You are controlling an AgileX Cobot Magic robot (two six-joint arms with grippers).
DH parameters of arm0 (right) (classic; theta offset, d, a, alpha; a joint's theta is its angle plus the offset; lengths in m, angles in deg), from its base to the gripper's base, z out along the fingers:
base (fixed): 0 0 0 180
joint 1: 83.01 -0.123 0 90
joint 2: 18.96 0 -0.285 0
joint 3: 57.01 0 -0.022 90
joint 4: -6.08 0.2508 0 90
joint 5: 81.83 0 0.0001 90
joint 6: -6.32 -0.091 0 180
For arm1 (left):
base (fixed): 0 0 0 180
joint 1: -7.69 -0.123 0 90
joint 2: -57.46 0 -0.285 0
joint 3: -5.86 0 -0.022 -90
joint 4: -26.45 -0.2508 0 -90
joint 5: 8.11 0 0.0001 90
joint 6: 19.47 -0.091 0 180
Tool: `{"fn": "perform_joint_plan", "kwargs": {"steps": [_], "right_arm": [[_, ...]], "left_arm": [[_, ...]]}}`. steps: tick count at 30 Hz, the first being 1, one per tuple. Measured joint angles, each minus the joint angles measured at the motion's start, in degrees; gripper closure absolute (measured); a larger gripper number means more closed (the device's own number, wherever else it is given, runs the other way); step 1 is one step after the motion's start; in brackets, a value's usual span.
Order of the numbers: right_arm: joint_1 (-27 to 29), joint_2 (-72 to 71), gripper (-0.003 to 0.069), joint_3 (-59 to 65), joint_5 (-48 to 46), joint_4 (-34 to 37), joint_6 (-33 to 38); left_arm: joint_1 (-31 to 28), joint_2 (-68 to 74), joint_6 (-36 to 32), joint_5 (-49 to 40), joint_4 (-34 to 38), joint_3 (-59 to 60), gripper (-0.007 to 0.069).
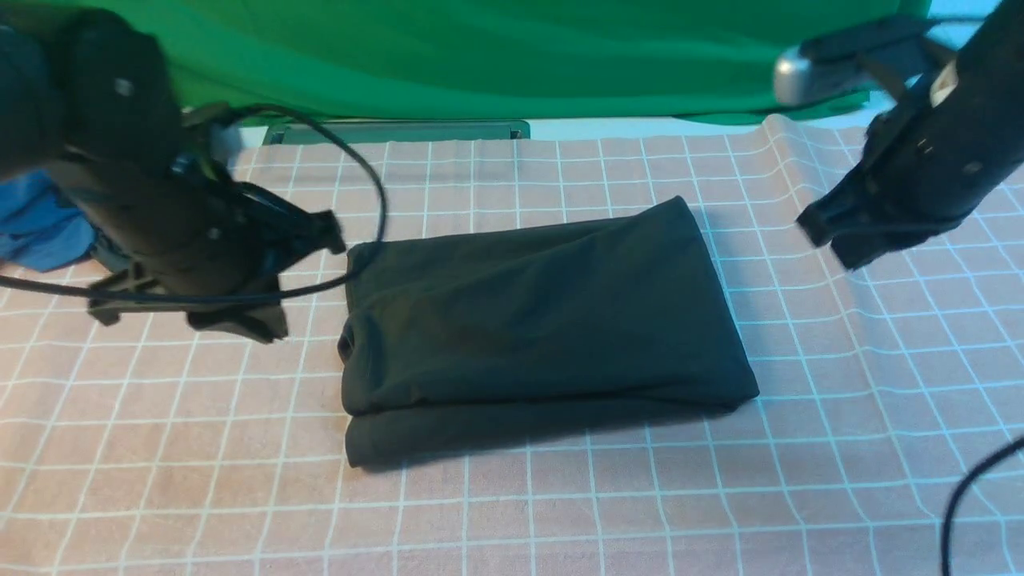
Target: Fold a long-sleeved shirt over a pink coffee tablecloth.
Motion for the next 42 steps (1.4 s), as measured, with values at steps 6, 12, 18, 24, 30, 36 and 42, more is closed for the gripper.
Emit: {"fn": "perform_joint_plan", "kwargs": {"steps": [6, 12, 18, 24, 30, 36, 42], "right_arm": [[0.0, -2.4, 0.0614, 0.0, -0.1, 0.9, -0.1], [0.0, -2.4, 0.0614, 0.1, 0.1, 1.7, 0.6], [0.0, -2.4, 0.0614, 0.1, 1.2, 3.0, 0.7], [0.0, -2.4, 0.0614, 0.1, 1.3, 3.2, 0.8], [0.0, -2.4, 0.0614, 0.1, 1.5, 3.3, 1.9], [0.0, -2.4, 0.0609, 0.1, 0.7, 2.9, 2.7], [0.0, -2.7, 0.0603, 0.1, -3.2, 0.4, 2.7]], "left_arm": [[2.3, 1.0, -2.5, 3.5, 2.8, 6.4, 0.0601], [5.5, 5.0, -3.6, 14.5, 3.0, 12.7, 0.0417], [5.7, 9.2, -4.8, 17.5, 4.4, 12.8, 0.0193], [5.8, 11.5, -9.6, 18.4, 7.2, 12.8, 0.0216], [6.0, 11.5, -11.6, 19.3, 9.4, 12.8, 0.0538], [6.0, 10.0, -10.0, 14.1, 4.6, 12.8, 0.0613], [6.0, 6.0, -2.9, 10.2, -6.1, 12.8, 0.0612]]}}
